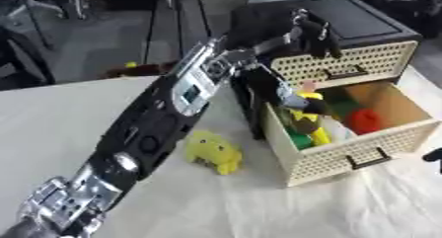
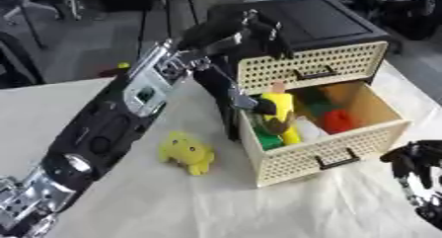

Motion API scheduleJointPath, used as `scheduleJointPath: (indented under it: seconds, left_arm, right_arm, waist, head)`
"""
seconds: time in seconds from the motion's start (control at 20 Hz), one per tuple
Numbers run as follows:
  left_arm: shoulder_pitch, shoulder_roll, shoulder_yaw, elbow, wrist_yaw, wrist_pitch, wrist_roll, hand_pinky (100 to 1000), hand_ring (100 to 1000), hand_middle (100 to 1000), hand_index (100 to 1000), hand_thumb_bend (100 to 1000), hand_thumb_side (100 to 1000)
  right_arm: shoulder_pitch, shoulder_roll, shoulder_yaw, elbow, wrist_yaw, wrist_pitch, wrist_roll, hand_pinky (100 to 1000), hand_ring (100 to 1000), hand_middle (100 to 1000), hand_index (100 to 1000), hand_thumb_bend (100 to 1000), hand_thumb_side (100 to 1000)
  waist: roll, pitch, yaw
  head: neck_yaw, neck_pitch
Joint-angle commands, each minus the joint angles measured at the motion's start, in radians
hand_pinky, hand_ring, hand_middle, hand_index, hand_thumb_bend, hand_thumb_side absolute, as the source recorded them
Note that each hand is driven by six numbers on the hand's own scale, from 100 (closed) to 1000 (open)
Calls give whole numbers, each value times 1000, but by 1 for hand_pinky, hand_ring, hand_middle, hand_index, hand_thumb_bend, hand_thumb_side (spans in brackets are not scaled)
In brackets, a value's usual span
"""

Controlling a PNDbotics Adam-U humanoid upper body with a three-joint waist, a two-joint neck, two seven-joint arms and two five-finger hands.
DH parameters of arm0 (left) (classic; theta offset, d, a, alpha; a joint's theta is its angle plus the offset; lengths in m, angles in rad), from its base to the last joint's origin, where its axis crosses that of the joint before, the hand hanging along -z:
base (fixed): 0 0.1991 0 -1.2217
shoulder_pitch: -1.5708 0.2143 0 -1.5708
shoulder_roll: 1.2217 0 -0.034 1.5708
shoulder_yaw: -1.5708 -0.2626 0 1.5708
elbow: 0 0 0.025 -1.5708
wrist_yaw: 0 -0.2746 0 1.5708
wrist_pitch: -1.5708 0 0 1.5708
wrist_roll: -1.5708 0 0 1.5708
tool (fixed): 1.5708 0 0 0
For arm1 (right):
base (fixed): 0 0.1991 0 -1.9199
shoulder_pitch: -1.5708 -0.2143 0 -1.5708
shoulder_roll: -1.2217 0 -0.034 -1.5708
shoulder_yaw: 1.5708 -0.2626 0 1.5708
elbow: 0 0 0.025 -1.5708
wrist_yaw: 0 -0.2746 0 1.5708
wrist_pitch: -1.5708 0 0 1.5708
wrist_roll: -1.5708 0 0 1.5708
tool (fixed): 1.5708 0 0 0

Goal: Pick up objects from table and place into drawer.

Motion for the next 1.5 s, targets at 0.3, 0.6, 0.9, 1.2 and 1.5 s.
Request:
scheduleJointPath:
  seconds: [0.3,0.6,0.9,1.2,1.5]
  left_arm:
    - [121,169,78,-298,383,202,-69,504,528,492,693,372,746]
    - [208,233,157,-355,466,291,-47,499,523,486,689,352,767]
    - [357,281,307,-345,518,332,44,497,521,486,688,349,780]
    - [520,286,423,-389,505,358,132,492,518,483,686,334,804]
    - [673,264,475,-464,477,363,181,491,515,480,684,330,814]
  right_arm:
    - [38,-39,68,19,-26,-52,92,202,361,404,537,100,1000]
    - [71,-51,63,7,-45,-55,134,204,364,407,537,100,1000]
    - [94,-55,73,-11,-59,-51,152,204,366,410,536,100,1000]
    - [95,-50,80,-18,-72,-47,172,206,369,413,540,100,1000]
    - [85,-46,78,-21,-63,-46,175,183,342,384,548,100,1000]
  waist:
    - [-13,-43,89]
    - [-17,-44,133]
    - [-16,-51,172]
    - [-14,-57,180]
    - [-15,-67,190]
  head:
    - [-59,34]
    - [-107,35]
    - [-139,47]
    - [-146,55]
    - [-136,70]
